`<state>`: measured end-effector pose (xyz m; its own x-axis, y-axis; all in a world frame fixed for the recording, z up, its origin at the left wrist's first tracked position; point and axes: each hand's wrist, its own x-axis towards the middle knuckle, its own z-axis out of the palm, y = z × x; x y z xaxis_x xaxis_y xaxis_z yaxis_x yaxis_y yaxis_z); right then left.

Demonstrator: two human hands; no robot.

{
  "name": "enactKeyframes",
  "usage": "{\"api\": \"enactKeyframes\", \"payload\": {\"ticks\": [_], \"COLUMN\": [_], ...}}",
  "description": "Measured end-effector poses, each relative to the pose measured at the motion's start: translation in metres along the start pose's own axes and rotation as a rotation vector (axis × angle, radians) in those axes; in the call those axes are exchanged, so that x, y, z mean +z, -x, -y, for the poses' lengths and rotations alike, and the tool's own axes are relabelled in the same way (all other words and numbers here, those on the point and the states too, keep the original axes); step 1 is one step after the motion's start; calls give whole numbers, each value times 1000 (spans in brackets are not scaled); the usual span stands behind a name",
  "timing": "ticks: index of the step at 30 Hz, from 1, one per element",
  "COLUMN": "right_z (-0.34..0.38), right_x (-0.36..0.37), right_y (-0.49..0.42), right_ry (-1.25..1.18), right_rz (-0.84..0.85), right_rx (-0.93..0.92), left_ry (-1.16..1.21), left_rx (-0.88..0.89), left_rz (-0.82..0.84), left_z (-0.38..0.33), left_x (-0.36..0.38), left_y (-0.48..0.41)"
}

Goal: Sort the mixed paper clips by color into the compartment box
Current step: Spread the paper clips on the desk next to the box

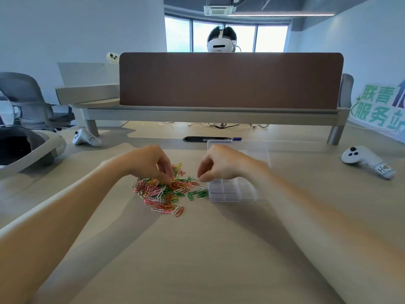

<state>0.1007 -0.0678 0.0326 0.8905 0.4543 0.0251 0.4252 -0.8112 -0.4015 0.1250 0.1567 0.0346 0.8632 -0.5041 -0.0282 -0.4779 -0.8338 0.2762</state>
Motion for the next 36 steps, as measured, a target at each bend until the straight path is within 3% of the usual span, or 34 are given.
{"api": "enactKeyframes", "payload": {"ticks": [11,19,28,36], "right_z": [29,28,32,32], "right_x": [34,32,28,28], "right_y": [-21,-18,-17,-18], "right_ry": [92,94,16,-24], "right_rz": [98,96,28,-33], "right_rx": [-99,-108,-131,-103], "left_ry": [8,-85,170,273], "left_rx": [72,42,90,82], "left_rz": [112,55,-157,-216], "left_z": [3,-2,-1,-2], "left_x": [11,16,17,16], "left_y": [23,26,27,27]}}
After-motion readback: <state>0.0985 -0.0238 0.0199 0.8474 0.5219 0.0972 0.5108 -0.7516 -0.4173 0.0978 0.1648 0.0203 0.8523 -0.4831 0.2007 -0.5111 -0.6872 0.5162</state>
